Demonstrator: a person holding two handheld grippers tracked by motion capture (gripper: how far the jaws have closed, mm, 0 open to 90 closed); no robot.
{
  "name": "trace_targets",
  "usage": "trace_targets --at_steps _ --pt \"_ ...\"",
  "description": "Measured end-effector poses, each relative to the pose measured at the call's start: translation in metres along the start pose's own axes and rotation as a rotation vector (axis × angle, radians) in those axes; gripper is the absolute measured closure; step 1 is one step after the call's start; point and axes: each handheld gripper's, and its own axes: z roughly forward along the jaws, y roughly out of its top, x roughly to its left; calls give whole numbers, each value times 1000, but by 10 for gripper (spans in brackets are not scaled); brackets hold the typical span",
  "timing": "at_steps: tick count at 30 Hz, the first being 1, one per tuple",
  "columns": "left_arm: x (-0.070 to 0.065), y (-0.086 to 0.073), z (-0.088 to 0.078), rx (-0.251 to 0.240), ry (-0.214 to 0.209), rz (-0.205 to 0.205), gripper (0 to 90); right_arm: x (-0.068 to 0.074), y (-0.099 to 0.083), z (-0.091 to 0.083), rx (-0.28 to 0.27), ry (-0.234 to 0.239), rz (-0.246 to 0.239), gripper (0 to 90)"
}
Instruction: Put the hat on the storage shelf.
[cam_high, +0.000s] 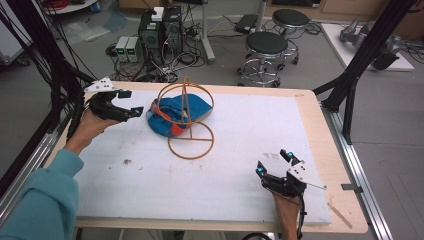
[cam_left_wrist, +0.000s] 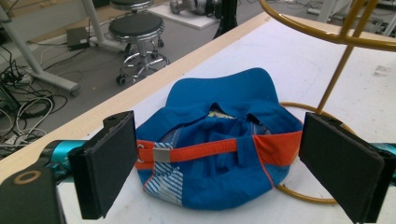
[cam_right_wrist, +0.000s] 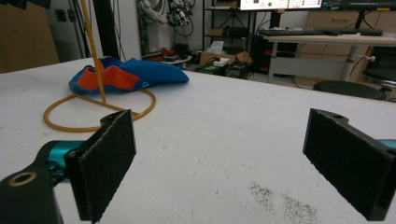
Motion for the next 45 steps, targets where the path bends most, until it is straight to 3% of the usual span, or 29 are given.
trace_targets --at_steps 9,18,23,34,38,45 --pt "2 7 33 81 -29 2 124 1 0 0 -1 -1 -8 85" --pt "2 -11 69 156 -21 14 150 1 0 0 -5 -1 -13 85" --pt "8 -23 83 163 11 25 159 1 0 0 -5 -1 -12 85" --pt "18 -38 97 200 59 21 166 1 0 0 -8 -5 -21 85" --pt "24 -44 99 214 55 -17 166 1 0 0 -6 -3 -17 85" --pt "27 -50 105 220 55 -23 167 1 0 0 -5 -2 -14 85"
